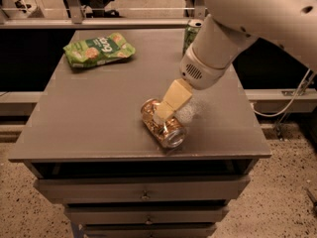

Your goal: Place orange can upright

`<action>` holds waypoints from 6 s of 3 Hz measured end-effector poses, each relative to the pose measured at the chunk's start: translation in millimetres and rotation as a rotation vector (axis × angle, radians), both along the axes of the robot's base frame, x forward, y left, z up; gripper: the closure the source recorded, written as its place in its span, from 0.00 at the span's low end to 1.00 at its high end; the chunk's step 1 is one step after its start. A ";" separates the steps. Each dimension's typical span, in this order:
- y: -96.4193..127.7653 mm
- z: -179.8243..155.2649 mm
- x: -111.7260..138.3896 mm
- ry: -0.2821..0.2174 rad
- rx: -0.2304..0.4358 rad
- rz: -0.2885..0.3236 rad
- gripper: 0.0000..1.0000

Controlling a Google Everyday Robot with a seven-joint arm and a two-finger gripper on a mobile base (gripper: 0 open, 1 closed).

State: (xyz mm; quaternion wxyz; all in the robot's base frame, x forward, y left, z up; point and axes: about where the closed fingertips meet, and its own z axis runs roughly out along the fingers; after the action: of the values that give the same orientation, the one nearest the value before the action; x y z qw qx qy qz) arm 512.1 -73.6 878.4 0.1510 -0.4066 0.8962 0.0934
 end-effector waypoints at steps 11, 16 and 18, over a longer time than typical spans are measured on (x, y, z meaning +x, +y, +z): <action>82.6 81.4 37.4 -0.381 0.393 0.019 1.00; 74.6 112.0 20.3 -0.589 0.761 0.203 1.00; 85.8 87.9 8.1 -0.696 0.791 0.494 1.00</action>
Offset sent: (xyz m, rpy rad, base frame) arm 0.0133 0.0817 -0.0350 0.0642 0.0594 -0.1663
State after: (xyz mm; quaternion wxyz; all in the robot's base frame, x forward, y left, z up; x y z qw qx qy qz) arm 520.3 12.2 966.3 0.5510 -0.5229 0.5694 0.3143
